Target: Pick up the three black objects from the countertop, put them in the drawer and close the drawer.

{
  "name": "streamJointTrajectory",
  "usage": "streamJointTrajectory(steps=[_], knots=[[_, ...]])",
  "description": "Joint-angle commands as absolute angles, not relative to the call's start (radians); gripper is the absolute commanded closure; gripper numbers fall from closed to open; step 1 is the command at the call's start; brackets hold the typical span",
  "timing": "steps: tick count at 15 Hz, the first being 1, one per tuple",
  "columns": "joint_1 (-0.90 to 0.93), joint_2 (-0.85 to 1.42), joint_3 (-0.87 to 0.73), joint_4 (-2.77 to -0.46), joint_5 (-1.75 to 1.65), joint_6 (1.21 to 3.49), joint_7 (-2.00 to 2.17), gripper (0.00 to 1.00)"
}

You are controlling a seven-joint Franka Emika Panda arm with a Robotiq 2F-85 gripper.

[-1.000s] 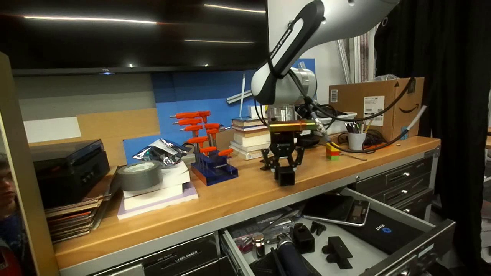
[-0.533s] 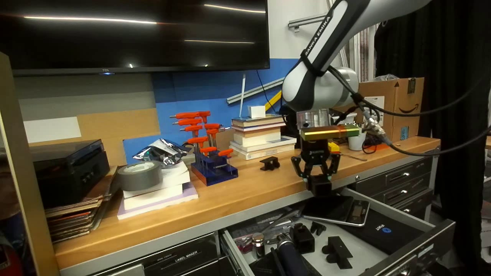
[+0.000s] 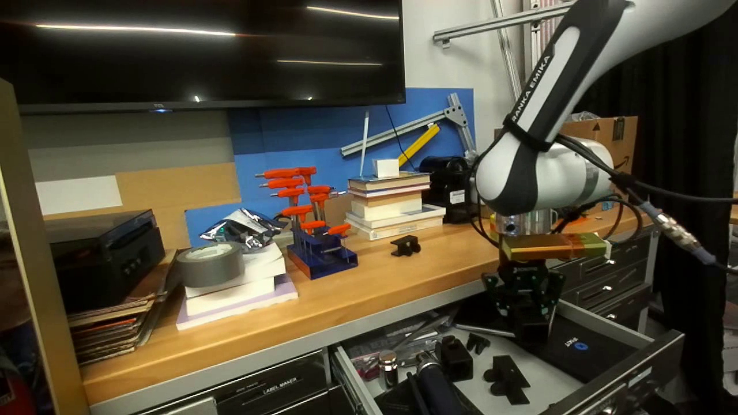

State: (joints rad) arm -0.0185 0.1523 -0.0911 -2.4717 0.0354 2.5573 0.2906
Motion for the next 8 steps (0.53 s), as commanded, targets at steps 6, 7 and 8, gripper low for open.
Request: streamJointTrajectory(steps=[6,7,8], knots=[[-0.104,0.227,-0.063,-2.512,0.192,2.703,0.110,0.73],[-0.109,0.239,-0.055,-2.507,0.217,2.705,0.086,0.73],[-0.123,0.250,-0.033,-2.503,0.264,2.710,0.035,0.73]])
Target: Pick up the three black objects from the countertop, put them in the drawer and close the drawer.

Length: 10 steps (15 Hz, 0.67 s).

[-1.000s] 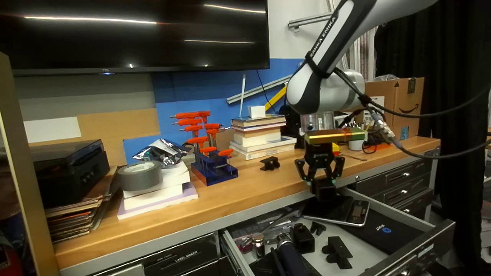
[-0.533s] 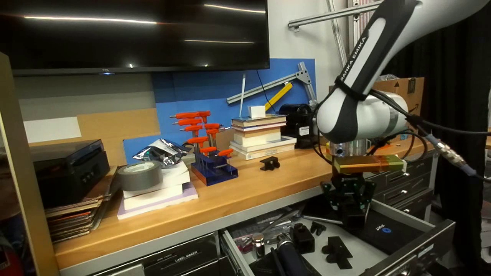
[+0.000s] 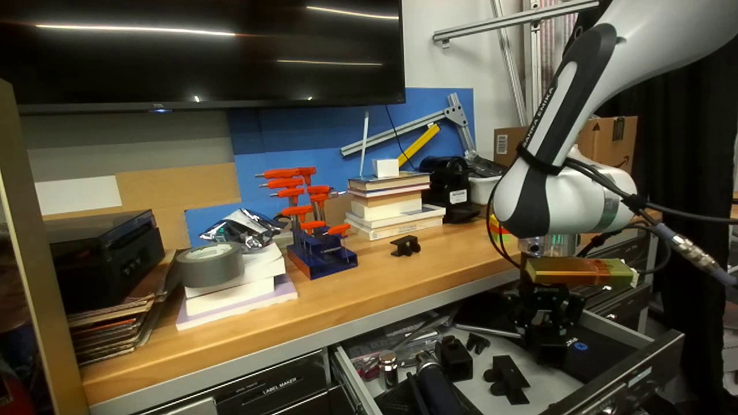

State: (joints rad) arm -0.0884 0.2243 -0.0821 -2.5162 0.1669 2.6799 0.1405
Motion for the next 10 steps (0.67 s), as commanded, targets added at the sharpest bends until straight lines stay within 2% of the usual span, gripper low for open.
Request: streamJointTrajectory(steps=[1,4,5,6,7,10], knots=[[-0.140,0.256,-0.007,-2.498,0.318,2.709,-0.022,0.73],[-0.177,0.277,0.046,-2.485,0.431,2.701,-0.148,0.73],[-0.180,0.284,0.048,-2.480,0.436,2.689,-0.161,0.56],[-0.179,0.290,0.044,-2.476,0.429,2.680,-0.166,0.25],[-0.175,0.295,0.035,-2.473,0.409,2.675,-0.156,0.24],[-0.167,0.302,0.019,-2.468,0.379,2.672,-0.132,0.04]])
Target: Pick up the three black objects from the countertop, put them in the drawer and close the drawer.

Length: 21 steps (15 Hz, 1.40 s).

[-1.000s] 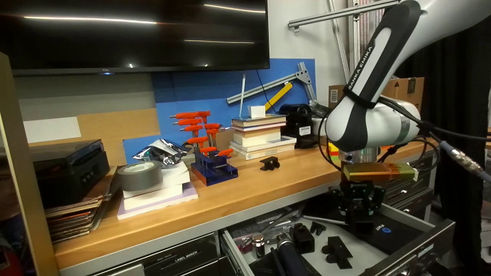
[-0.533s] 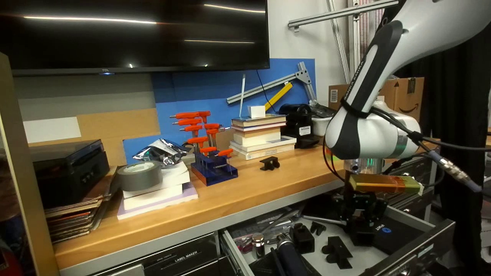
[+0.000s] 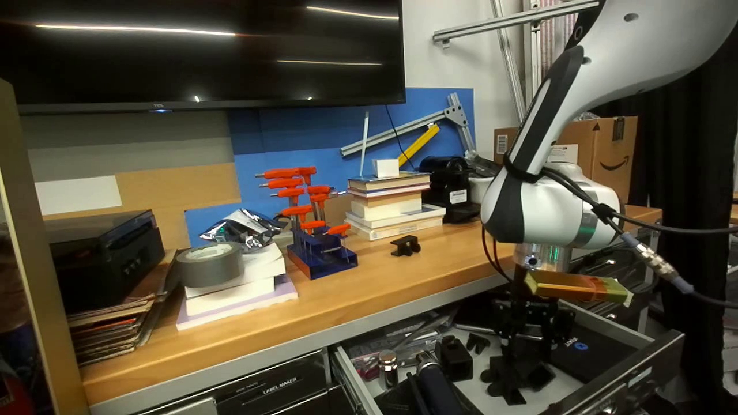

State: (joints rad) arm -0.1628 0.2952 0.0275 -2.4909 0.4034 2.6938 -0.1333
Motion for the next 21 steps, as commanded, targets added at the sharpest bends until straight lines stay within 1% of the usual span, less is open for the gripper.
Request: streamJointTrajectory(steps=[1,5,9,15,18,21], knots=[[-0.157,0.301,0.007,-2.466,0.355,2.670,-0.112,0.00],[-0.114,0.260,-0.047,-2.431,0.208,2.641,-0.032,0.00],[-0.087,0.214,-0.068,-2.309,0.072,2.539,0.004,0.00],[-0.076,0.212,-0.038,-2.065,0.097,2.326,-0.015,0.00],[-0.072,0.256,-0.028,-1.946,0.091,2.248,-0.048,0.00],[-0.086,0.319,-0.004,-1.828,0.121,2.187,-0.172,0.00]])
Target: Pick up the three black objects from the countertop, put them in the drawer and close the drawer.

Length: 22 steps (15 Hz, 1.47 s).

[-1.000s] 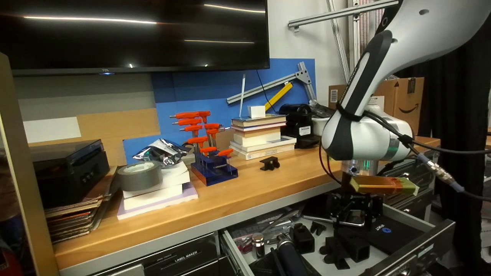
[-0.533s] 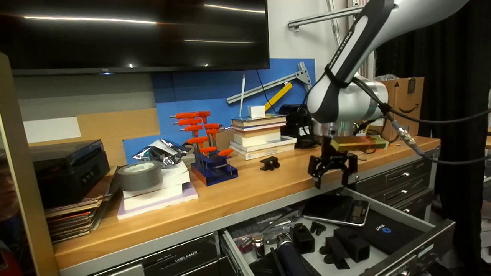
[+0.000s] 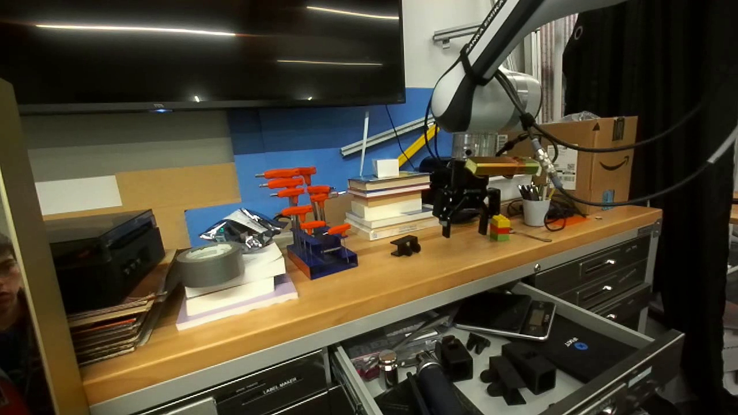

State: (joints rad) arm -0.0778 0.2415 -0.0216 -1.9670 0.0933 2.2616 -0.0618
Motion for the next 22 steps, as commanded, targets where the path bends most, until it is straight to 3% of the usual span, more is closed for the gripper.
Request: streamJointTrajectory(steps=[1,22], knots=[[-0.090,0.343,0.005,-1.790,0.127,2.171,-0.222,0.00],[-0.147,0.751,0.124,-1.291,0.106,2.253,-0.561,0.00]])
